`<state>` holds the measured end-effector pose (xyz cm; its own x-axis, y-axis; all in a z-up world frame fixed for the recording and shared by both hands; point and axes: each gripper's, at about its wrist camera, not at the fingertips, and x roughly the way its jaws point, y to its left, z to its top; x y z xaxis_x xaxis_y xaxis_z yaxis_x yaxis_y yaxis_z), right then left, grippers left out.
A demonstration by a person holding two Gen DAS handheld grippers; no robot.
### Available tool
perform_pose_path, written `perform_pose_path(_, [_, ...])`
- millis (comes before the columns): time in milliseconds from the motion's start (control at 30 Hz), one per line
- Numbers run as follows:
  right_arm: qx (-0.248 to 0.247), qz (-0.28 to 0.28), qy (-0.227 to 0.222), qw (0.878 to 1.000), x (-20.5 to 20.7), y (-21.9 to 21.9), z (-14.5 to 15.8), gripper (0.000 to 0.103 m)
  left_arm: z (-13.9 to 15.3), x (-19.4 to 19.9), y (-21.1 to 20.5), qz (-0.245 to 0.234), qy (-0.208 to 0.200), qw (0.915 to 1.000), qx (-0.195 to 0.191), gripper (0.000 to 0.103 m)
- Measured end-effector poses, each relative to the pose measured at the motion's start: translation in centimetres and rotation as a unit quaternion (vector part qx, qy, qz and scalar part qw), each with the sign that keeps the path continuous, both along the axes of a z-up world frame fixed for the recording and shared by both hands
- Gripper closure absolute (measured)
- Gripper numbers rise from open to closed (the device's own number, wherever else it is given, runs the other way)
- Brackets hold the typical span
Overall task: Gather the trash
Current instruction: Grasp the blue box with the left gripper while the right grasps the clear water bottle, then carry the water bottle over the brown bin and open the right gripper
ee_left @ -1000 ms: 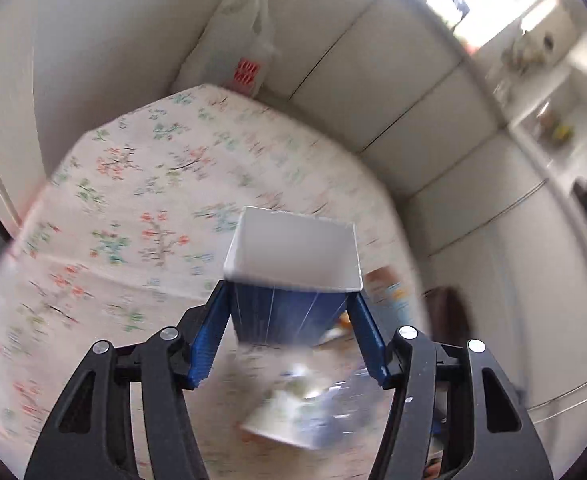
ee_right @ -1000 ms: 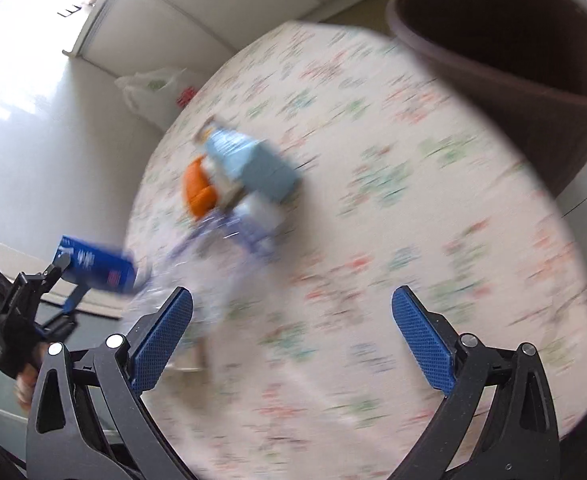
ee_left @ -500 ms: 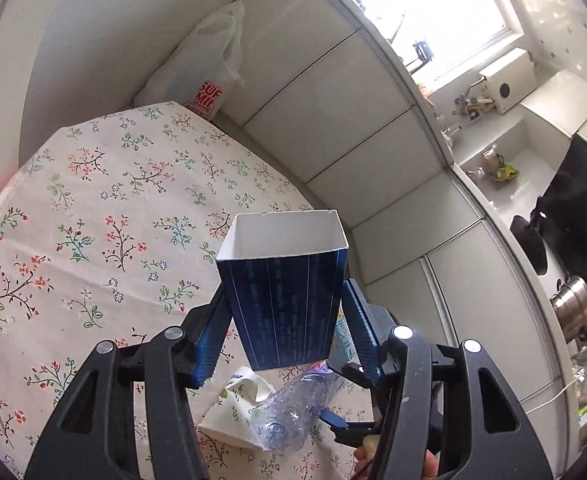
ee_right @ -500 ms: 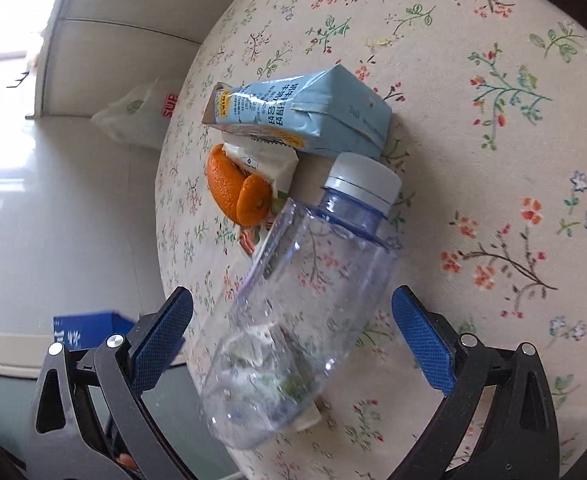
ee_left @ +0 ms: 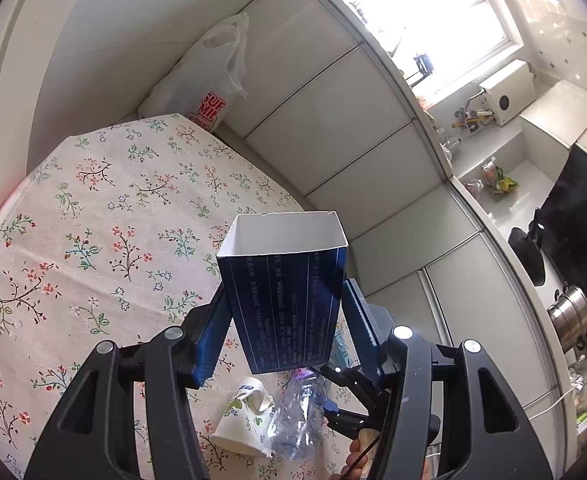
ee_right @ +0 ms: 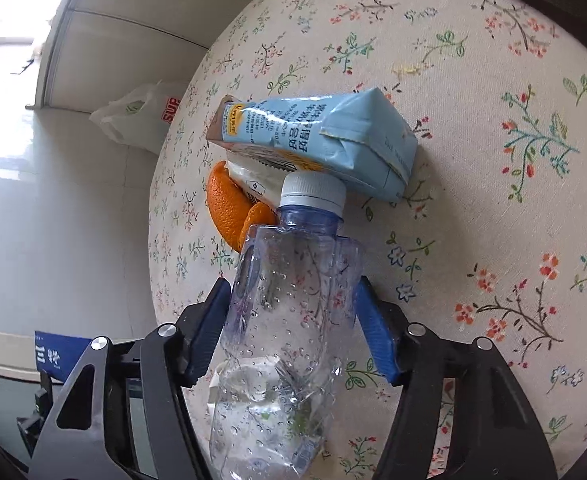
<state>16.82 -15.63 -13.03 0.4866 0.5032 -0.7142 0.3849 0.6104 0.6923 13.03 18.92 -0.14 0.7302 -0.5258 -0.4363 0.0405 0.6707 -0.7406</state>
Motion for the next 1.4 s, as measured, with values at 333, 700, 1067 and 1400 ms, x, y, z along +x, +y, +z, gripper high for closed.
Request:
perform_pose_path(333, [-0.086, 0.056, -0.08, 0.991, -1.1, 1.2, 4.4, 0.046, -0.3, -0.2, -0.3, 0.011, 0.013, 0.9998, 0.005, 0.048])
perform_pose_path(700, [-0.185, 0.085, -0.164, 0.965, -2.9, 1.1, 9.3, 0.046, -0.2, -0.4, -0.9, 0.027, 0.014, 0.9993, 0.024, 0.048])
perform_pose_path(1067, [-0.288, 0.074, -0.237, 0.925, -3.8, -0.8, 13.1, 0.045, -0.6, 0.0, -3.4, 0.019, 0.026, 0.9975, 0.062, 0.048])
perform_pose_path(1400, [-0.329, 0.021, -0.257, 0.909, -3.7, -6.3, 14.9, 0.045, -1.1, 0.3, -5.9, 0.0, 0.034, 0.9952, 0.091, 0.048])
